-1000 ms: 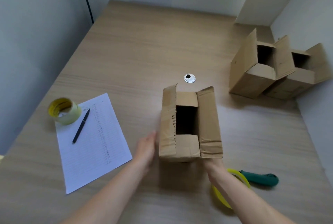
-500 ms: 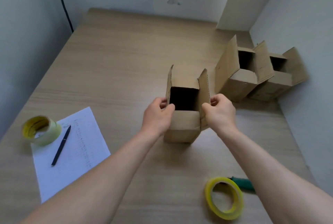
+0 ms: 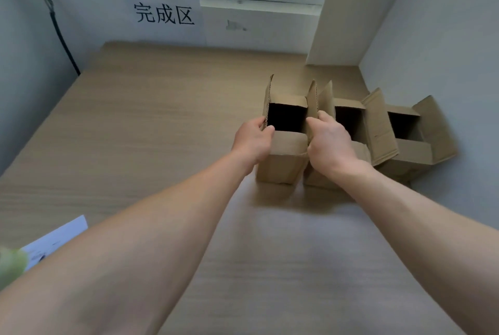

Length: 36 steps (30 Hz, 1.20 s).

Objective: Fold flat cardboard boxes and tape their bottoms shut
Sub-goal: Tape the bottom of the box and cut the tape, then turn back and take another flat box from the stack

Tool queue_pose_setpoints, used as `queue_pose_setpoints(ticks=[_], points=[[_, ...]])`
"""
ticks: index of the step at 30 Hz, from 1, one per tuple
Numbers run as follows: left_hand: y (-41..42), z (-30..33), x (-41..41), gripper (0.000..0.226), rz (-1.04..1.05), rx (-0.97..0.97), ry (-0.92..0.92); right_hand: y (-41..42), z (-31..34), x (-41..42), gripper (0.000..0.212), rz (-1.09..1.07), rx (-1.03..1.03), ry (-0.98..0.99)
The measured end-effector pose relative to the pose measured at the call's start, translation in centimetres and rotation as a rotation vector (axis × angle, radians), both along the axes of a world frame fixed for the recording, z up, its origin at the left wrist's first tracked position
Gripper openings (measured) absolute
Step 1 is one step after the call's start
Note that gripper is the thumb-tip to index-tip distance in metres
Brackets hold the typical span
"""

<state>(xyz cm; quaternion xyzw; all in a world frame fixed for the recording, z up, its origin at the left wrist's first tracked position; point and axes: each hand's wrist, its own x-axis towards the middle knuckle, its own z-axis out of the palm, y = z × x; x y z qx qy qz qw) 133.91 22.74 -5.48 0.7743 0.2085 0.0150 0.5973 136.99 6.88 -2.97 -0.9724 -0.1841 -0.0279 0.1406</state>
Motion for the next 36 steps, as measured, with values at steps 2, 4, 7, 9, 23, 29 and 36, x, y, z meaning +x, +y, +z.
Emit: queue_pose_setpoints(ticks=[2, 4, 7, 9, 23, 29, 36], points=[[-0.5, 0.0, 1.0, 0.024, -0.003, -0.003, -0.010, -0.5, 0.0, 0.8, 0.031, 0.003, -0.062, -0.008], [-0.6, 0.1, 1.4, 0.029, -0.013, 0.012, 0.015, -0.9, 0.0, 1.2, 0.032, 0.013, -0.107, -0.022], [-0.2, 0.8, 0.7, 0.037, -0.088, 0.255, 0.026, -1.1, 0.3, 0.8, 0.036, 0.047, -0.116, -0.061], [0.2, 1.4, -1.0, 0.036, -0.127, 0.502, -0.036, -0.8, 0.9, -0.4, 0.037, 0.087, -0.104, -0.107], [9.1, 4.5, -25.1, 0.043, -0.075, 1.150, 0.008, 9.6, 4.5, -18.6, 0.044, 0.552, -0.148, -0.214], [11.8, 5.7, -41.6, 0.044, 0.203, 1.228, 0.272, 16.4, 4.4, -29.6, 0.040, 0.897, 0.001, -0.227], [7.1, 6.9, -64.9, 0.043, 0.601, 1.145, 0.573, 19.6, 4.8, -48.3, 0.033, 1.322, 0.084, -0.199]])
